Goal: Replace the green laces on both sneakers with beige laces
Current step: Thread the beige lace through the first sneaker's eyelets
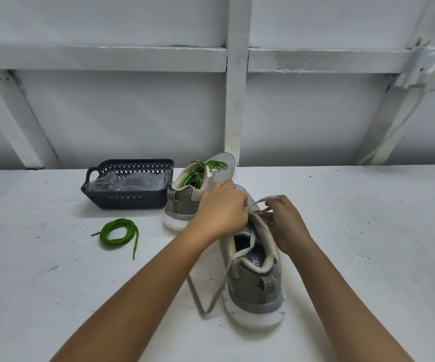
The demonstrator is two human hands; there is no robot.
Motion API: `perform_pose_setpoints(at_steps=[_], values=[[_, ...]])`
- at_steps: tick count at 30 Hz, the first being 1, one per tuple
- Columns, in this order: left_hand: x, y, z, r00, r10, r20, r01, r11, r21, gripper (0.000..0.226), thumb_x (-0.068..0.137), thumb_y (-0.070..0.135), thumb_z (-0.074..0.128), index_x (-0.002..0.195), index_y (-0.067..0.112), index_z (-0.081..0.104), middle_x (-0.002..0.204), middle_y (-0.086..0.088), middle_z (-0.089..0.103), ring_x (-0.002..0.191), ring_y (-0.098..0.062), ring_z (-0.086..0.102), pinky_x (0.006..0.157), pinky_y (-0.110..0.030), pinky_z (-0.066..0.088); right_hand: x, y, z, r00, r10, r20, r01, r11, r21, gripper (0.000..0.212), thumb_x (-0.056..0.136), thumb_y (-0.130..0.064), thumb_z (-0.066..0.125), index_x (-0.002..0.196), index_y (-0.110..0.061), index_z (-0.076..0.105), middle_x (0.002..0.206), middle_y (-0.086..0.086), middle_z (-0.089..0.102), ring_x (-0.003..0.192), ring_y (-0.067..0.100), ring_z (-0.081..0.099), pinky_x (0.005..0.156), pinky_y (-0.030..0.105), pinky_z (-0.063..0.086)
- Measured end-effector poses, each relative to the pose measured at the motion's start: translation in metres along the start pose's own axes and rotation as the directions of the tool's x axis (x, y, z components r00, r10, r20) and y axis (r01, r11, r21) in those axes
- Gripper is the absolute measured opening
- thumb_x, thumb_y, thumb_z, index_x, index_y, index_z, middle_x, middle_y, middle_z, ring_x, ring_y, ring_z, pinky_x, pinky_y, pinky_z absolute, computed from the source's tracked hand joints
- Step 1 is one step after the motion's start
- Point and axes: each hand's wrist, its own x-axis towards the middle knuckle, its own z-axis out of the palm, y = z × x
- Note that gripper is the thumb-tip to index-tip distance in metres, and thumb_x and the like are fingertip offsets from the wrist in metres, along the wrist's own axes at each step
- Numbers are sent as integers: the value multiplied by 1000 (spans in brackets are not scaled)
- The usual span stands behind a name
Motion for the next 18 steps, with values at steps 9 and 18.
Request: perform_pose_setpoints(at_steps=[9,18], values=[[-35,-45,-31,930,334,151,-49,521,-852,23,89,1,59,73,16,65,72,13,62,71,2,56,71,-11,41,5,1,-2,983,57,175,-35,991,-127,22,84,0,55,64,-5,48,52,4,45,50,14,43,50,22,35],[-54,-44,-24,702,694,164,-31,259,-965,5,82,24,69,83,25,74,84,14,54,81,-3,51,78,-15,40,8,1,-1,979,119,167,-108,991,-73,10,66,-8,51,74,-2,55,63,7,48,62,18,40,60,28,32]])
